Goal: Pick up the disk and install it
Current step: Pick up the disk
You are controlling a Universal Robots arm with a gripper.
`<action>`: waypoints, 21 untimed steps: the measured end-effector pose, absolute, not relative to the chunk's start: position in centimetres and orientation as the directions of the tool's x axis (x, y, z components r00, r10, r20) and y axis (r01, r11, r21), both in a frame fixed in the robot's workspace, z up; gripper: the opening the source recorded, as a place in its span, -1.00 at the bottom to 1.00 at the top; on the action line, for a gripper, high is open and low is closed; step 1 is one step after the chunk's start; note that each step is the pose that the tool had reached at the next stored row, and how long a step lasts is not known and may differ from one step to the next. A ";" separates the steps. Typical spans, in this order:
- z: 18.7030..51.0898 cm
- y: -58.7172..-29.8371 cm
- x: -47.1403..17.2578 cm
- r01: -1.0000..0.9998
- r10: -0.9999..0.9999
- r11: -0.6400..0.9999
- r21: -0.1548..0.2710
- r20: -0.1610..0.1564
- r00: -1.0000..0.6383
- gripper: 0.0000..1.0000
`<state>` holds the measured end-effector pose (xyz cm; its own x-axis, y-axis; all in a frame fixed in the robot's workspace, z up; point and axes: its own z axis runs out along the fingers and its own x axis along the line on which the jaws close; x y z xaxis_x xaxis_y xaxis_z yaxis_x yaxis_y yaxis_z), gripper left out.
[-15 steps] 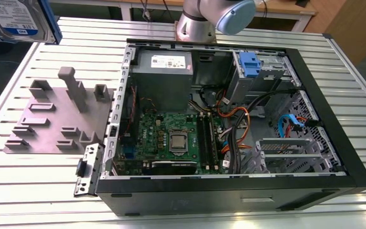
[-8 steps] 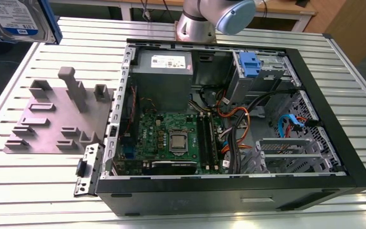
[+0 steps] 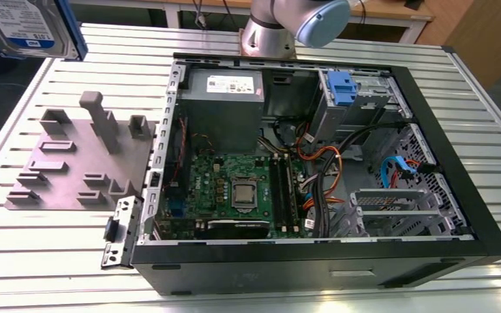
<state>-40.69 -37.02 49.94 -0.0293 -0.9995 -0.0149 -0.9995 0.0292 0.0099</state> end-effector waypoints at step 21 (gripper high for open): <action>49.9 -37.2 -39.7 -1.000 -0.999 0.029 0.010 -0.015 -0.029 -0.27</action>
<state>-39.70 -37.21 49.94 -0.0294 -0.9995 -0.0150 -0.9995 0.0293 0.0099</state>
